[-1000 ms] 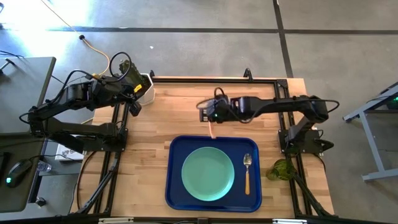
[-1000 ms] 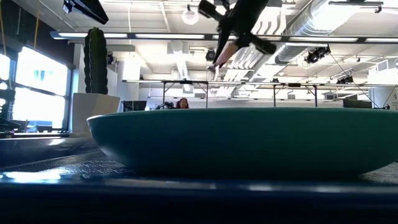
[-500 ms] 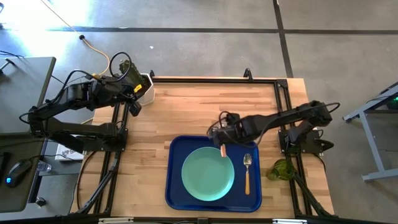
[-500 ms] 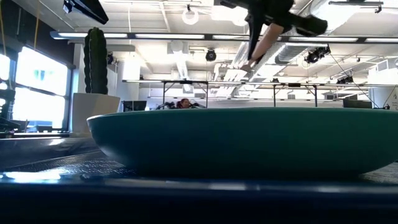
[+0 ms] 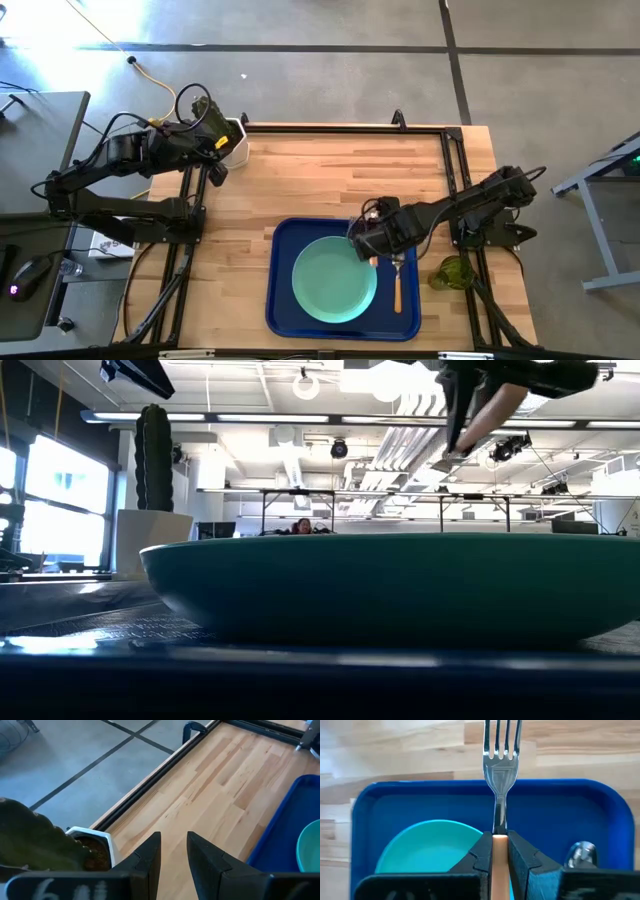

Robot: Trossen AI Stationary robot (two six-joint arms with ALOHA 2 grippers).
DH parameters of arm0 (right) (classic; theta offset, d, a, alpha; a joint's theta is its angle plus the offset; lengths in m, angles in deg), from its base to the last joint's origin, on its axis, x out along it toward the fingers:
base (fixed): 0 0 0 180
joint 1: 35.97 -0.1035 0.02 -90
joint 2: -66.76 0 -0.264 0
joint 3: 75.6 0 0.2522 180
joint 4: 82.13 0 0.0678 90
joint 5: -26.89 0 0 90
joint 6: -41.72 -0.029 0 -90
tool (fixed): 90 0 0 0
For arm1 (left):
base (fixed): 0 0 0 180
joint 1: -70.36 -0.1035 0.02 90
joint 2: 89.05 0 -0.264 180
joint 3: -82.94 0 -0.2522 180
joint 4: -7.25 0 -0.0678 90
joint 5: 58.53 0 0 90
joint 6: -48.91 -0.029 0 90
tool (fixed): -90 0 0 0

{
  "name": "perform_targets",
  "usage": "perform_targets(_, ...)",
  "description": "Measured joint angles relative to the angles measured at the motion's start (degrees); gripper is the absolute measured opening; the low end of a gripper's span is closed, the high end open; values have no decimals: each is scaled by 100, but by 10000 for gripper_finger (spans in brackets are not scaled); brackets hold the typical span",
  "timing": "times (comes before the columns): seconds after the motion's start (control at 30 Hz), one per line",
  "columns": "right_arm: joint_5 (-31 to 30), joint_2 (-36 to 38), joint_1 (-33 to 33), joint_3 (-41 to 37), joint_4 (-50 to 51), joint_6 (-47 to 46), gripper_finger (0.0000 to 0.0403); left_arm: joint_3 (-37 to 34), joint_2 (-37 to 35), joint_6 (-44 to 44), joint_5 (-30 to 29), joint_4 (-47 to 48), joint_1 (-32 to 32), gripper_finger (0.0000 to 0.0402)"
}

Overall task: Pick and place plate/cup/fork/spoon on tray
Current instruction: Put the light orange fork on the blue tray to the right of the green plate

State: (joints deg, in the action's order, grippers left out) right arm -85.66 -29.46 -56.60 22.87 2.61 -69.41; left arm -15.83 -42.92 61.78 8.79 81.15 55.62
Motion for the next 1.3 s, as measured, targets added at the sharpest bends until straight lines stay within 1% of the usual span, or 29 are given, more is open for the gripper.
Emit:
perform_targets(0.27,3,-174,-446,-2,407,-588,17,0,-1,52,-1,2,-2,83)
perform_targets(0.47,21,-300,-615,-2,518,-691,17,0,0,54,0,4,-2,83)
perform_targets(0.57,212,-408,-682,-2,503,-709,17,0,0,53,0,3,0,83)
perform_targets(0.7,421,-630,-829,-2,495,-1002,17,0,-2,57,0,2,-2,83)
perform_targets(0.9,435,-854,-1081,-2,490,-1381,17,0,-2,52,0,0,-1,83)
perform_targets(1.3,748,-1267,-1339,-4,421,-1502,17,0,-1,53,-1,0,0,83)
